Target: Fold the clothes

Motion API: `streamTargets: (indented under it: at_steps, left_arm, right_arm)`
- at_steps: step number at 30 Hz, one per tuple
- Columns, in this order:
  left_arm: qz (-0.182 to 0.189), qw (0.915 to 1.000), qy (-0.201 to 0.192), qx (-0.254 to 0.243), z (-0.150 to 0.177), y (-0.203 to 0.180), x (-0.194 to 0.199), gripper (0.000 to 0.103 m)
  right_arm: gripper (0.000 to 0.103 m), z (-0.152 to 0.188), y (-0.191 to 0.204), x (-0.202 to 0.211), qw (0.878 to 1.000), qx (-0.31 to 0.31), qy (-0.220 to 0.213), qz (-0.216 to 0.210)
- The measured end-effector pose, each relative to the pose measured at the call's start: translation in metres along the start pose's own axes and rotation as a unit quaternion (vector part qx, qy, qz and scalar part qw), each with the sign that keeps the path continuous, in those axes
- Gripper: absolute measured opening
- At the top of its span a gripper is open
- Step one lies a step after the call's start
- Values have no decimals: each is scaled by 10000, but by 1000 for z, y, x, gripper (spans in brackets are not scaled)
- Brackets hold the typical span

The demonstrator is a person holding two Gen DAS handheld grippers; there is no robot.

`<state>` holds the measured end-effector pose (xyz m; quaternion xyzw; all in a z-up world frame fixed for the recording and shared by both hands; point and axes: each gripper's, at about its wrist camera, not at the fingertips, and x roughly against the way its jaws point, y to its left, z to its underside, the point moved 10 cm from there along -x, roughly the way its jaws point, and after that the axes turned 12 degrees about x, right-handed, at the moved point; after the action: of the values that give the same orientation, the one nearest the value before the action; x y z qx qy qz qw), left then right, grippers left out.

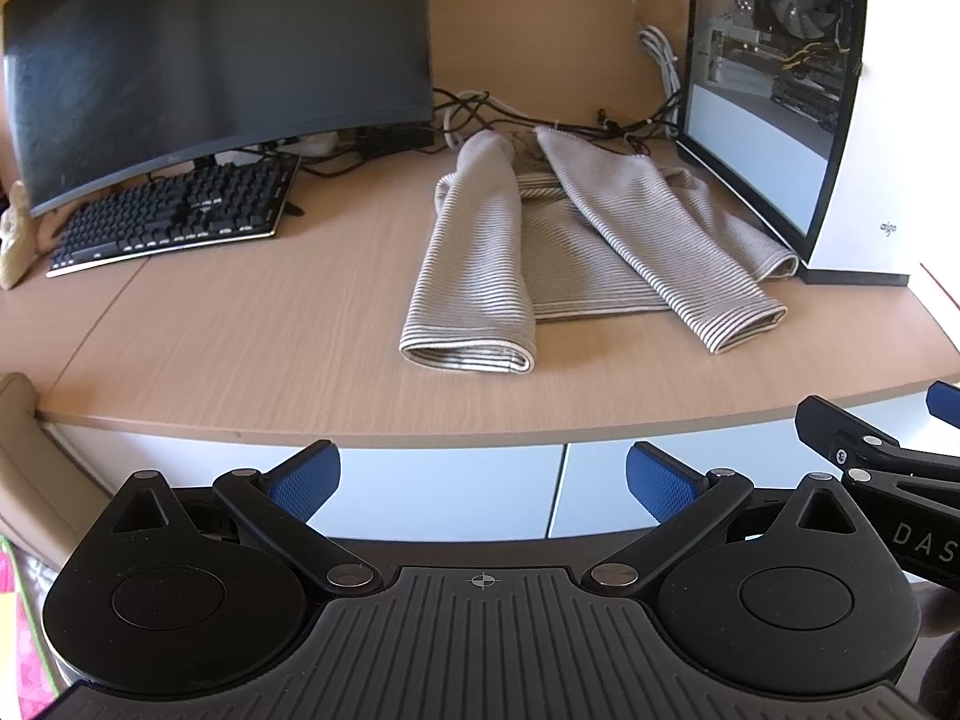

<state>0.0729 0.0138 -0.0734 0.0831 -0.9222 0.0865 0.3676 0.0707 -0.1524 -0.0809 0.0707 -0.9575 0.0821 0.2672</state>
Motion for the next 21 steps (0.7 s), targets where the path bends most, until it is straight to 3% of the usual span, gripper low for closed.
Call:
streamTargets:
  at_steps: [14,21]
  left_arm:
    - [-8,9999,143,82,3,2,-10,103]
    - [63,9995,296,118,5,3,-19,103]
  right_arm:
    - [103,3,3,-9,9999,28,121,-29]
    - [103,9,4,-24,9992,-46,379,-120]
